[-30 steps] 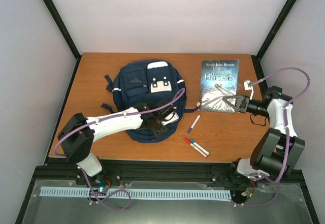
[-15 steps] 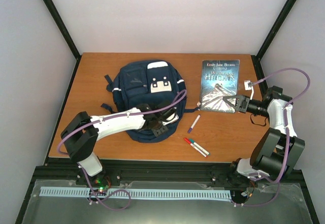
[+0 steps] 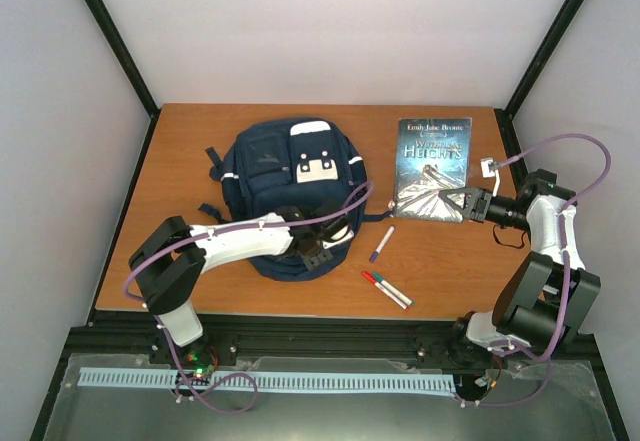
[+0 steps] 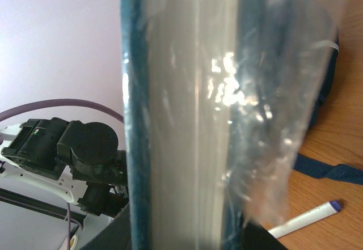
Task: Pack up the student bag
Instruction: Place the book in the student bag.
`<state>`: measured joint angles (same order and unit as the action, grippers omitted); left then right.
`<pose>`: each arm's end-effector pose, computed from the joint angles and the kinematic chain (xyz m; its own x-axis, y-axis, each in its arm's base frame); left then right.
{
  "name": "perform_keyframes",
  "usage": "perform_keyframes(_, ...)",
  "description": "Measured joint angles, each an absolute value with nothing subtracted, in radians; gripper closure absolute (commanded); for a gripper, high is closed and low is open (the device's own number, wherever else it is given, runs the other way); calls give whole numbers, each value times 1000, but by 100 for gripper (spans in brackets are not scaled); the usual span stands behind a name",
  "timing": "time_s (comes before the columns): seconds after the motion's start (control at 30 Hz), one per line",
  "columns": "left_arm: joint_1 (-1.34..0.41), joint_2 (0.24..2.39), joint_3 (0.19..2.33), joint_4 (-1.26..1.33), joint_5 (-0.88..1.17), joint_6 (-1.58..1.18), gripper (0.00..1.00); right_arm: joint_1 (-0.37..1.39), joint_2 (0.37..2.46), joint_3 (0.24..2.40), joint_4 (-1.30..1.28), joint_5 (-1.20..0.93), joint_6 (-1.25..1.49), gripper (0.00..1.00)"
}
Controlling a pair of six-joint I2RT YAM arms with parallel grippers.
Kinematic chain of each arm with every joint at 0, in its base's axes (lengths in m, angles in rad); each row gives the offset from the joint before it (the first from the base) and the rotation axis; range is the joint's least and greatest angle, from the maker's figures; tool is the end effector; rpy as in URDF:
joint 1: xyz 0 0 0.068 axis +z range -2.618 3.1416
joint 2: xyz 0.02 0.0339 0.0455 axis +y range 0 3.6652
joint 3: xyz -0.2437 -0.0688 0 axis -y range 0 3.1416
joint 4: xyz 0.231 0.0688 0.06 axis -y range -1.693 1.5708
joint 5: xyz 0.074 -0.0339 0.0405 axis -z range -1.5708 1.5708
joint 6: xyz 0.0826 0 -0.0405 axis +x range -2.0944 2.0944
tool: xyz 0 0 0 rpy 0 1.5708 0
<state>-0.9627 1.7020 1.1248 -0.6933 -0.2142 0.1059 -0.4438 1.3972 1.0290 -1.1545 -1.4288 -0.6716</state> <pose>0.1995 -0.2559 0.1315 -0.4617 0.8441 -0.2727 0.8195 0.5236 0.2332 0.2330 -0.0202 0.2408 -0.7172 0.2435 -0.6529 -0.5474 0.3829 0.7441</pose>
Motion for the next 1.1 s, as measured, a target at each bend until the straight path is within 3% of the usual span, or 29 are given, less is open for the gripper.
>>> perform_keyframes(0.07, -965, 1703, 1125, -692, -224, 106, 56, -444, 1397, 1029, -1155, -1429, -672, 97)
perform_keyframes(0.2, -967, 1708, 1125, -687, -249, 107, 76, -444, 1397, 1029, -1155, -1429, -672, 97)
perform_keyframes(0.43, -967, 1703, 1126, -678, -295, 107, 98, -444, 1397, 1029, -1154, -1429, -671, 97)
perform_keyframes(0.83, -968, 1554, 1172, -691, -424, 101, 99, -427, 1396, 961, -939, -1366, -321, 97)
perform_keyframes(1.1, -965, 1522, 1207, -688, -520, 102, 99, -295, 1478, 988, -931, -1291, -141, 97)
